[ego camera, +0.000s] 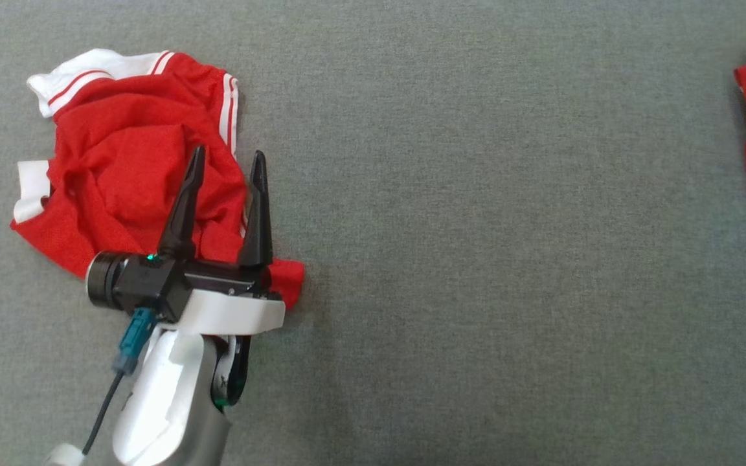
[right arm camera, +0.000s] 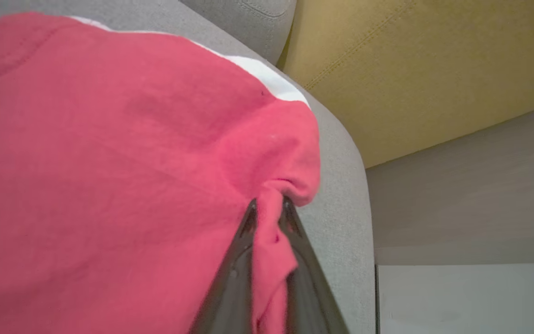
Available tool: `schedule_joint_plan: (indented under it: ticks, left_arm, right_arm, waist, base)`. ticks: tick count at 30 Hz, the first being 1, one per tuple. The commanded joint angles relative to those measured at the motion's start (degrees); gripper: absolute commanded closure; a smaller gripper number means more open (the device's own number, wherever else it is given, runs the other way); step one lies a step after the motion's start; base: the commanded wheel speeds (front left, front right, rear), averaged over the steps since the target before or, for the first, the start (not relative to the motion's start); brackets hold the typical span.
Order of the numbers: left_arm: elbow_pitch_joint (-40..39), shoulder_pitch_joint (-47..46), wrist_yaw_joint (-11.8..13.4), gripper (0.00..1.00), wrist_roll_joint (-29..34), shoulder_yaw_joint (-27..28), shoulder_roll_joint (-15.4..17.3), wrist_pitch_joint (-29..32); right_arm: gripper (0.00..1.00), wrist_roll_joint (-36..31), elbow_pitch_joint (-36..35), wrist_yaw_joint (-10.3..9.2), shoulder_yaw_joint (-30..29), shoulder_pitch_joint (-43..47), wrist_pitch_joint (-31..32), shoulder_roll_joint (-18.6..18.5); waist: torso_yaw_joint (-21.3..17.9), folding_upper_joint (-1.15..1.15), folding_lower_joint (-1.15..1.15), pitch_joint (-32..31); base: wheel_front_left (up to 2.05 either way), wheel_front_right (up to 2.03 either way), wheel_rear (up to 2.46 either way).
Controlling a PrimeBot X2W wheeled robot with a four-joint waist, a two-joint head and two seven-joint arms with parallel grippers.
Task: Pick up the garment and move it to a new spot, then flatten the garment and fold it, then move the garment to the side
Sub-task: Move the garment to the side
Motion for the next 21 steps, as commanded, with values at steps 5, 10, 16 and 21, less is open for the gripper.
schedule_joint_plan:
  ticks: [5,10,16,21]
  left_arm:
    - [-1.49,-0.86,-0.19,0.0,0.54,2.29,0.44,-0.27]
    - [-1.37,0.42,-0.05,0.0,0.72,3.45,0.44,-0.27]
    - [-1.53,2.59,0.22,0.0,0.45,4.65,0.44,-0.27]
    - [-1.74,4.74,0.68,0.0,0.24,5.09,0.44,-0.27]
  right_arm:
    - [0.0,-3.07,-2.63,-0.05,-6.45,0.03,-1.15,0.19]
    - [0.0,-5.02,-6.85,-0.05,-12.1,1.62,-2.32,5.12]
    - [0.0,-6.39,-16.95,-0.05,-17.21,5.75,-4.88,13.86]
    - [0.0,-2.64,-27.52,-0.05,-19.69,10.64,-7.42,22.64]
  waist:
    - [-0.73,0.0,0.0,-2.07]
    - [-2.15,0.0,0.0,-5.84]
    - [-3.44,0.0,0.0,-11.33]
    - [-3.71,0.0,0.0,-15.43]
  base:
    - [0.0,0.0,0.0]
    - [0.0,0.0,0.0]
    - [0.0,0.0,0.0]
    - [0.0,0.0,0.0]
